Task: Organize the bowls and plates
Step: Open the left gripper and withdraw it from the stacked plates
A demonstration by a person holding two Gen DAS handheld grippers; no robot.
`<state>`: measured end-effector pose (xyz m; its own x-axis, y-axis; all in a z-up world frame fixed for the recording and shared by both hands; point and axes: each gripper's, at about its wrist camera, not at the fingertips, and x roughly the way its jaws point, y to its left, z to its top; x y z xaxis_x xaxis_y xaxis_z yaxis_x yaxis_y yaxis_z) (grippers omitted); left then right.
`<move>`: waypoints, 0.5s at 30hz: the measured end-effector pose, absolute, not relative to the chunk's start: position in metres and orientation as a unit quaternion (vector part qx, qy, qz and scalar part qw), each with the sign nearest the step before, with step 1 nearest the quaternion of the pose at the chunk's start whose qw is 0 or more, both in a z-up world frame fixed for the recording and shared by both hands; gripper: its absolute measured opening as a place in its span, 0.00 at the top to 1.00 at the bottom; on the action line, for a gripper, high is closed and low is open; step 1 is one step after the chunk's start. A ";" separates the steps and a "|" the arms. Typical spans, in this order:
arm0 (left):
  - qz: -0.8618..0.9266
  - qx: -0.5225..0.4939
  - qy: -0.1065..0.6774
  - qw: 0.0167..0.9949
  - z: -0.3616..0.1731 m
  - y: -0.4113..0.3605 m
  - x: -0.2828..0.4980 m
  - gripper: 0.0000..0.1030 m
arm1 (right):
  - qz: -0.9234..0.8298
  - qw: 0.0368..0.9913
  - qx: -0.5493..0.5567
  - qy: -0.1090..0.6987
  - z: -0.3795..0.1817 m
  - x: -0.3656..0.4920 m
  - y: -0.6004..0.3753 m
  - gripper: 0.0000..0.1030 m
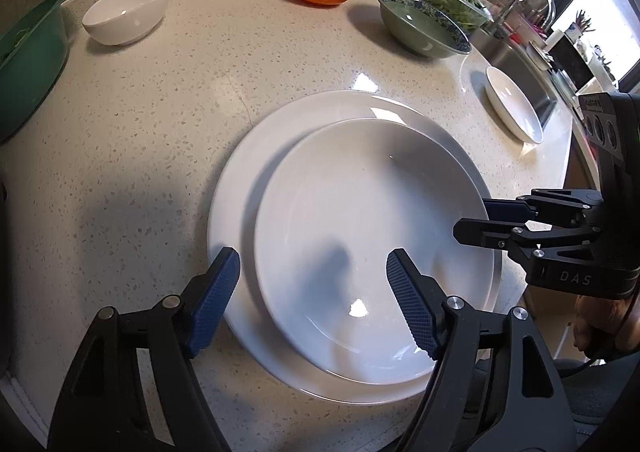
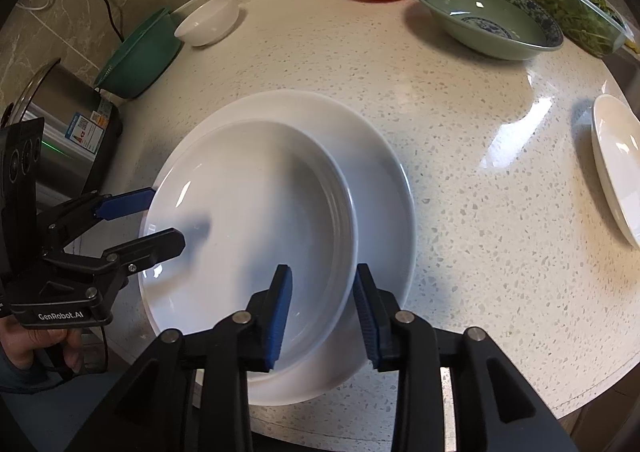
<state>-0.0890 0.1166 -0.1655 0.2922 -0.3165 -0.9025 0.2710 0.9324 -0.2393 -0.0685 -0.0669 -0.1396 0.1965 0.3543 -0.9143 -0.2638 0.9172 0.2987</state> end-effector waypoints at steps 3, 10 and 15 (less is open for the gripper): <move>-0.181 -0.021 0.564 0.805 -0.165 0.119 -0.089 0.27 | 0.197 0.779 0.029 0.595 -0.136 -0.070 -0.063 0.52; -0.170 -0.054 0.535 0.826 -0.150 0.134 -0.089 0.20 | 0.184 0.799 0.021 0.572 -0.125 -0.073 -0.069 0.38; -0.179 -0.080 0.497 0.845 -0.131 0.140 -0.090 0.07 | 0.188 0.811 0.030 0.554 -0.120 -0.078 -0.080 0.23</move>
